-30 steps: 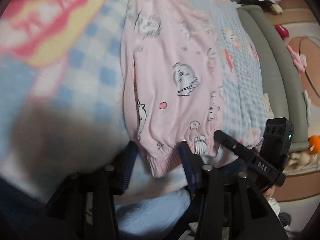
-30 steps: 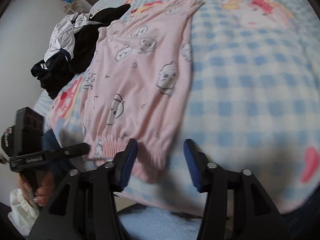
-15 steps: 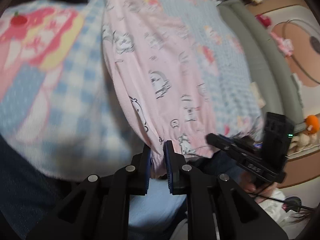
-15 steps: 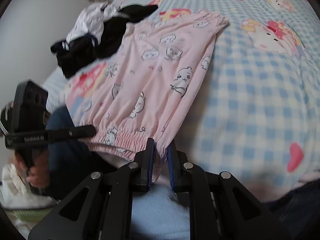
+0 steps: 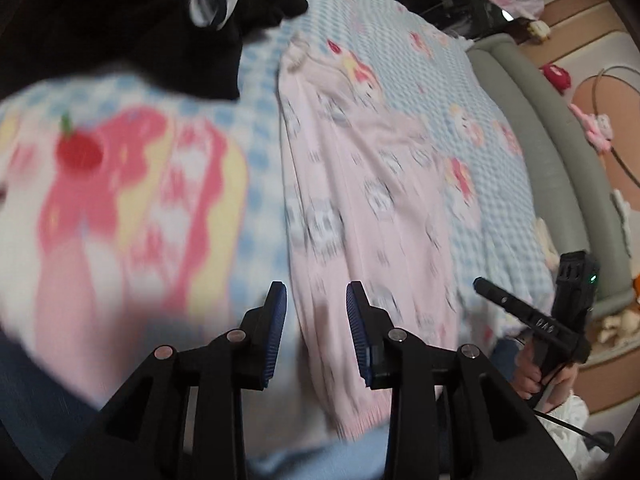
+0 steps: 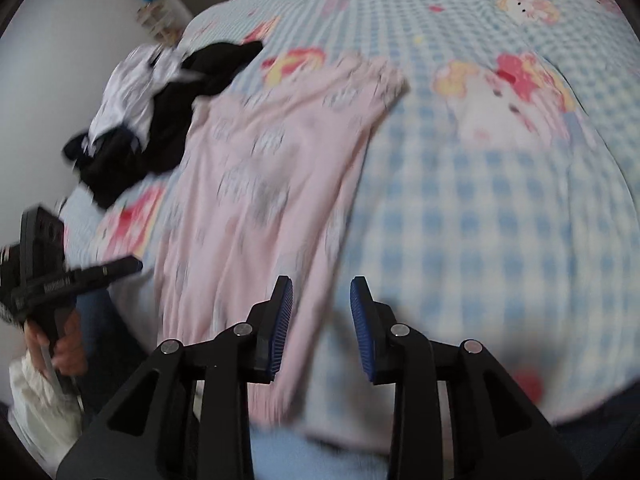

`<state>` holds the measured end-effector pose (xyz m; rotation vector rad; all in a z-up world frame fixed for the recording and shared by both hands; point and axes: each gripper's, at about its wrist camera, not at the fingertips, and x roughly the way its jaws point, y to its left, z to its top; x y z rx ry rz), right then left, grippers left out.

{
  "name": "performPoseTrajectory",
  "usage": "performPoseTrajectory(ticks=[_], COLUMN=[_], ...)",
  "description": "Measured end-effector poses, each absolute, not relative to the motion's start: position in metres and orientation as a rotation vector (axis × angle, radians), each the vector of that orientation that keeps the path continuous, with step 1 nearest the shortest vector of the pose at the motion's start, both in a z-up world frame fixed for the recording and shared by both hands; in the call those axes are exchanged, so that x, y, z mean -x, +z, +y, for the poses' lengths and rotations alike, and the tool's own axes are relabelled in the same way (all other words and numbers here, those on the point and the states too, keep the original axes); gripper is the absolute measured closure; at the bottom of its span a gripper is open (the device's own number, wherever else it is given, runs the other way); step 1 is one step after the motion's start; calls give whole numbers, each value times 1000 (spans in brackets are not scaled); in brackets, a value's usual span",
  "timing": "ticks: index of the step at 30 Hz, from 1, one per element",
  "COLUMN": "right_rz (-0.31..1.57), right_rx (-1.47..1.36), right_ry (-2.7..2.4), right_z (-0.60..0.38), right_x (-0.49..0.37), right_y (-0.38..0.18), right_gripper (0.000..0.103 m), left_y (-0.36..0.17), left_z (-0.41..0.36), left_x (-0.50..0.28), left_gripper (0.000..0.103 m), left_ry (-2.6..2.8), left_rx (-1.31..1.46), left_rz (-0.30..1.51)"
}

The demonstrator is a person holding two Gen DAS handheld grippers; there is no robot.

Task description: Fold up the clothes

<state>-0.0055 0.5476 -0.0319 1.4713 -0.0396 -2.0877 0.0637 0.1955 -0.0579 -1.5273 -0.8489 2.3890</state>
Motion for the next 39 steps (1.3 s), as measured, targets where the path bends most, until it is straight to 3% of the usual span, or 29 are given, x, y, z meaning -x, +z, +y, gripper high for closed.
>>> performPoseTrajectory(ticks=[7,11,14,20,24,34,39], right_rz=[39,-43,-124,-41,-103,-11,-21], right_rx=[-1595,-1586,-1563,-1621,-1616,-1531,-1642], right_ry=[-2095,-2099,-2016,-1966,-1989,-1988,-1969], right_z=[517,534,540,507,516,503,501], right_x=[56,44,29,29,32,17,27], right_y=[-64,-61,-55,-81,-78,-61,-91], right_gripper=[73,73,74,77,77,77,78], left_y=[-59,-44,-38,-79,-79,-82,-84], left_z=[212,222,255,276,272,254,255], left_x=[-35,-54,-62,-56,-66,-71,-75], left_gripper=[71,73,73,73,73,75,75], left_ry=[2412,2435,2407,2352,2381,2438,2426], left_rx=[1569,1420,1363,1574,1579,1592,1598], left_rz=[-789,-824,-685,-652,-634,-681,-693])
